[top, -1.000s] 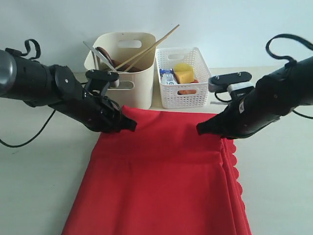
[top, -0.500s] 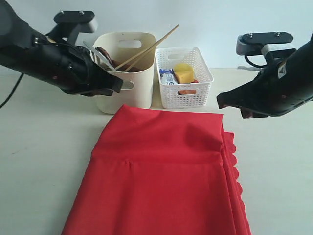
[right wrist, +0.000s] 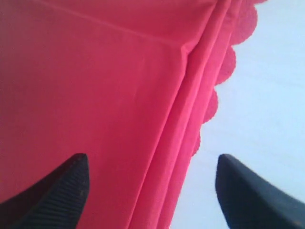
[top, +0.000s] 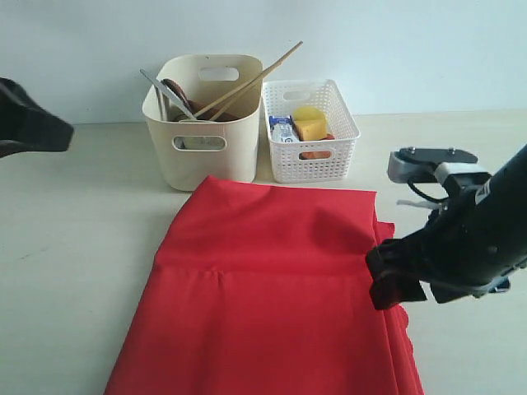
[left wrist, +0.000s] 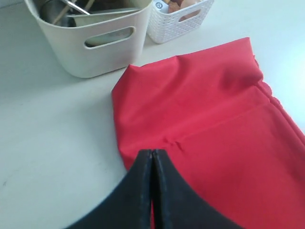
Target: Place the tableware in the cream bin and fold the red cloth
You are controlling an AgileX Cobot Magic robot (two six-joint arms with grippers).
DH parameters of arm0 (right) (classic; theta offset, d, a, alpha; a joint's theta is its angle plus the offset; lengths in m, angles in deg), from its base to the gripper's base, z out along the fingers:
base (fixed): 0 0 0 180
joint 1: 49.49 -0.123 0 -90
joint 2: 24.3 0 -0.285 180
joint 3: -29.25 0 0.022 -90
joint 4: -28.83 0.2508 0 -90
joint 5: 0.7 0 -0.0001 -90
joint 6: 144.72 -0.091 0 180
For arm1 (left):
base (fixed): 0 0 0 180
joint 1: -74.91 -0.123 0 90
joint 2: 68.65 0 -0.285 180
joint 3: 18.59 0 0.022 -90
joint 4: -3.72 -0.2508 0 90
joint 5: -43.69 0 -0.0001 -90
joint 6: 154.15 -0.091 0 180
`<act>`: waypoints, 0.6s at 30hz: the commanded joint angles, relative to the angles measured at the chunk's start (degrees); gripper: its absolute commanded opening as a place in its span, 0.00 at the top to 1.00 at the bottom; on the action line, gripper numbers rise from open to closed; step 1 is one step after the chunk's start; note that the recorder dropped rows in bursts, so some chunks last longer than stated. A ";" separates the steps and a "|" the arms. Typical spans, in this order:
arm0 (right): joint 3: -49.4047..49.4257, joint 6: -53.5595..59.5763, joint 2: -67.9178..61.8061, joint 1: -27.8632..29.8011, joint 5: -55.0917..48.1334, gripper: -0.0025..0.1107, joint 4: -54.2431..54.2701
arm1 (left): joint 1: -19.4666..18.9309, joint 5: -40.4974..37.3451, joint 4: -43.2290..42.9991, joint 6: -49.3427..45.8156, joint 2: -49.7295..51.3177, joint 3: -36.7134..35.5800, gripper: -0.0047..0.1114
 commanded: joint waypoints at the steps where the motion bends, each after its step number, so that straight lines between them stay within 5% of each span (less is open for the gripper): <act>1: 4.95 0.88 0.32 0.21 5.89 0.33 1.76 | -2.89 -3.62 -1.74 0.93 -7.68 -2.95 0.96; 10: 7.80 11.51 -3.78 0.10 8.89 0.33 14.00 | -3.96 -1.55 -3.07 0.93 -24.02 -10.72 0.96; 18: 7.80 12.50 -7.82 0.10 13.20 0.33 14.44 | -3.96 7.21 -9.54 7.18 -37.22 -20.07 0.96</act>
